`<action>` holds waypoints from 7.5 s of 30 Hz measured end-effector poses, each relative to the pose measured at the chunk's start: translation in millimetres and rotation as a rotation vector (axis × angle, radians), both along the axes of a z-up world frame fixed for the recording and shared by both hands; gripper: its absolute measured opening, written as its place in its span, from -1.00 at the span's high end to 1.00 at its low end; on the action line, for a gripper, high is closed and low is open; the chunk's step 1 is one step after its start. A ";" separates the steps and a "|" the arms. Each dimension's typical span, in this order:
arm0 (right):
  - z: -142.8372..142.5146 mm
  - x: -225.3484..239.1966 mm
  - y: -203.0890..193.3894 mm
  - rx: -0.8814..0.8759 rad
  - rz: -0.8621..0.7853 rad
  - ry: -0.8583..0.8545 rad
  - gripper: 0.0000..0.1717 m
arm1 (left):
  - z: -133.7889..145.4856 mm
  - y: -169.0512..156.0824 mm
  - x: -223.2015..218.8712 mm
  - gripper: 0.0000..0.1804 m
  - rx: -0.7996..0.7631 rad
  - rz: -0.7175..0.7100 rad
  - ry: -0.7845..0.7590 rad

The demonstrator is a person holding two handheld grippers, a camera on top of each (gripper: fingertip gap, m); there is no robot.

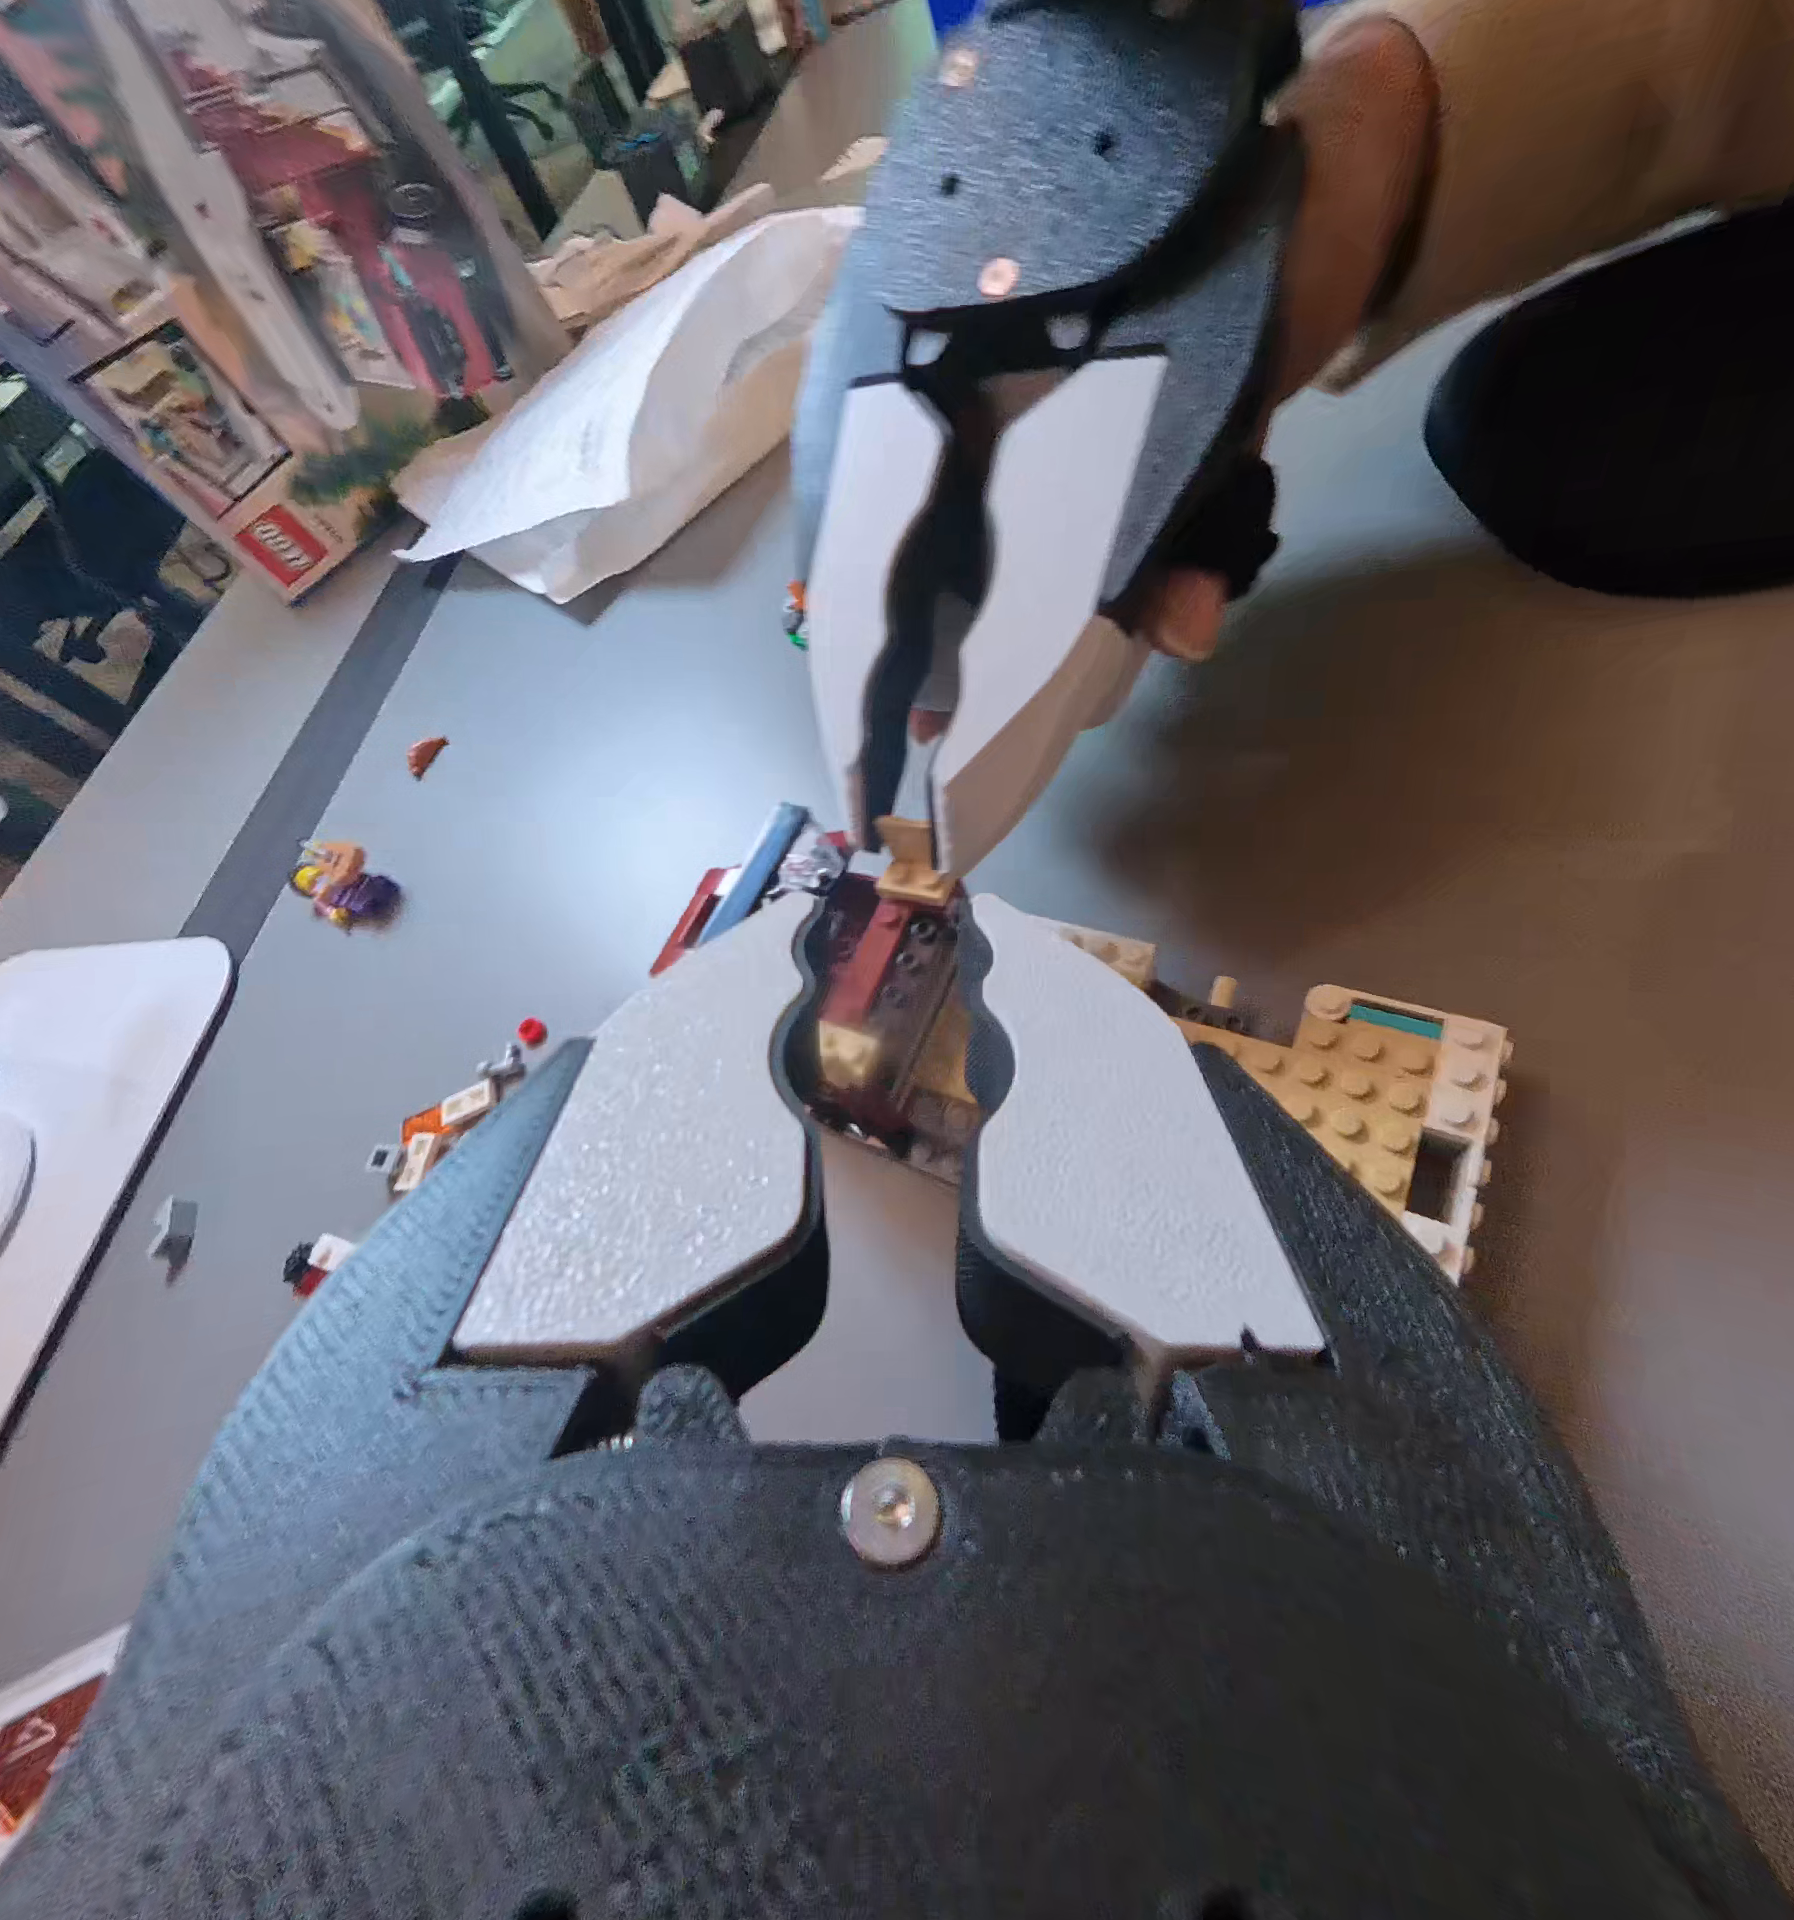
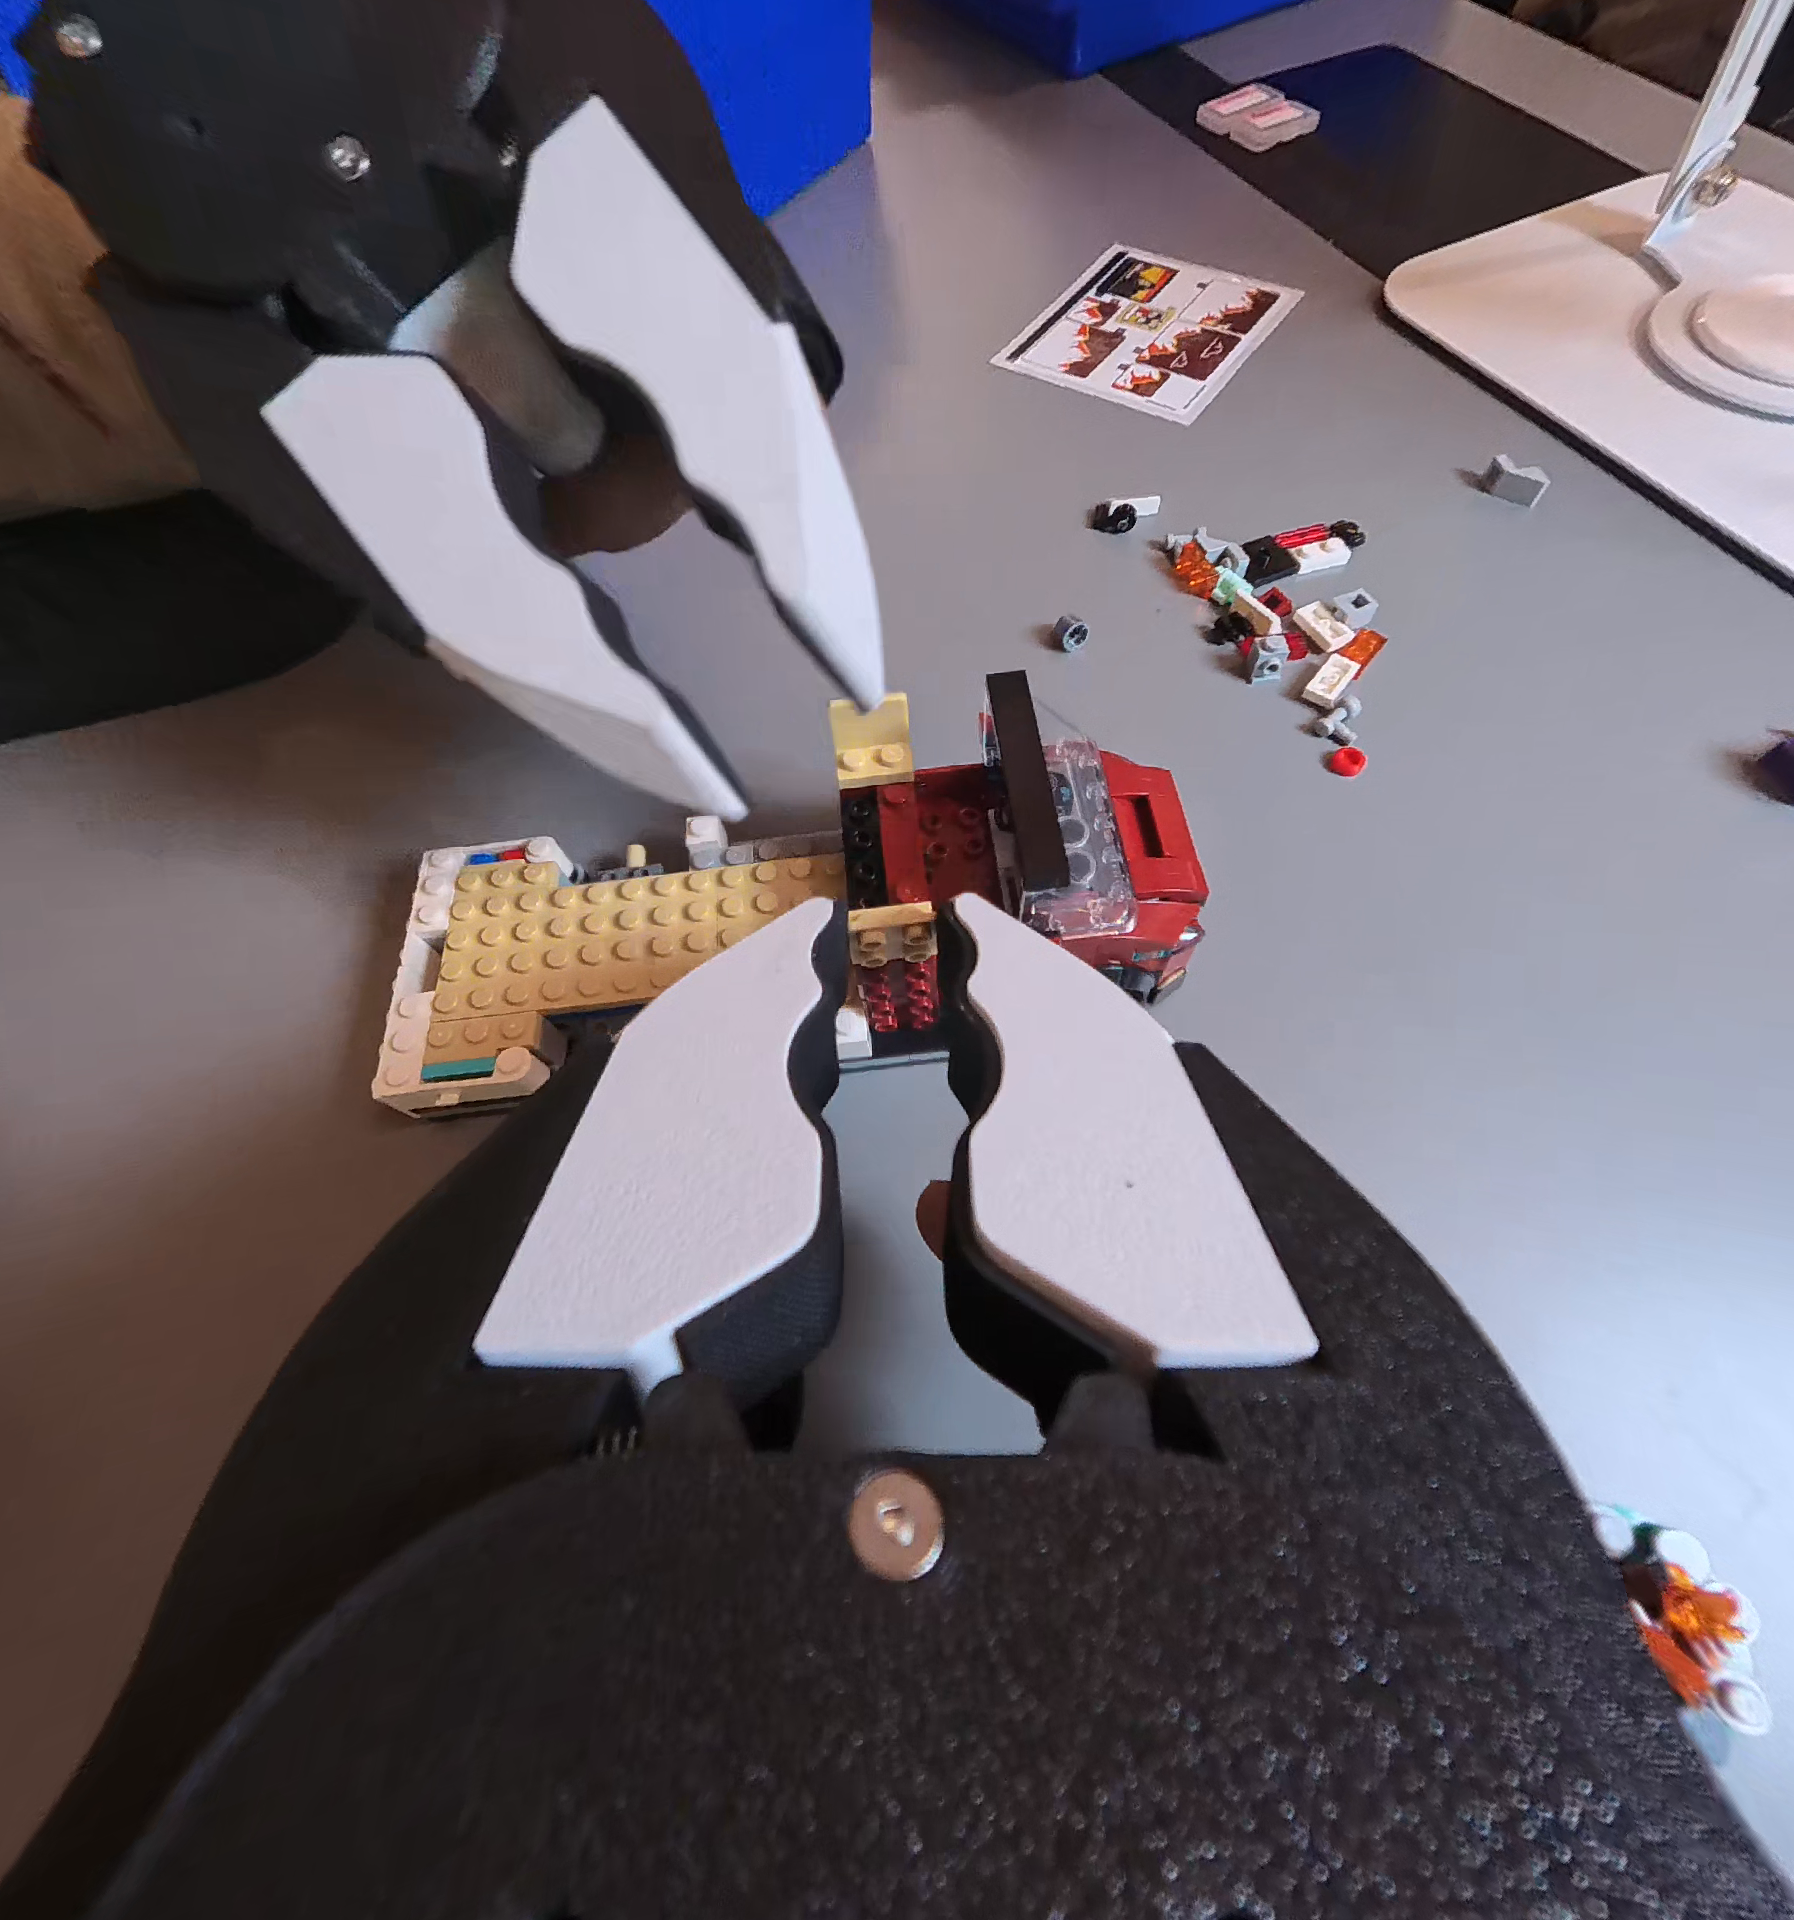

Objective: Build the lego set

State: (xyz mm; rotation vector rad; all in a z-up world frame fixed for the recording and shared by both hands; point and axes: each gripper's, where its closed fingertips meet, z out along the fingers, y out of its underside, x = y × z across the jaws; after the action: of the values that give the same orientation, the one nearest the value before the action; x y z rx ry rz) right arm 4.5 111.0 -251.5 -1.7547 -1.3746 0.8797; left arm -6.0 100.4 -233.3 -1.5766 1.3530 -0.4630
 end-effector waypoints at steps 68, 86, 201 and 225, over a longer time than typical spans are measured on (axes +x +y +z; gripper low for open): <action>-5.7 12.0 -5.7 0.057 -0.093 -0.089 0.72 | -21.6 -20.5 -30.1 0.44 -0.193 0.174 0.011; -6.8 -1.7 0.1 0.001 -0.054 -0.138 0.80 | -50.1 -61.3 -25.2 0.55 -0.440 0.071 -0.037; 44.9 47.9 -10.4 0.181 -0.504 0.395 0.75 | -54.4 -32.6 -50.3 0.53 -0.085 0.000 0.085; 53.2 50.5 -17.2 0.222 -0.503 0.395 0.75 | -64.6 -21.2 -58.2 0.13 -0.295 0.334 0.105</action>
State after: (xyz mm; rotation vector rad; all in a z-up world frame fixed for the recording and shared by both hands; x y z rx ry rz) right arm 55.0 93.8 -198.2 -1.5476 -0.6998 0.7089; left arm -64.2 79.2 -297.9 -2.0519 1.1013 -0.3895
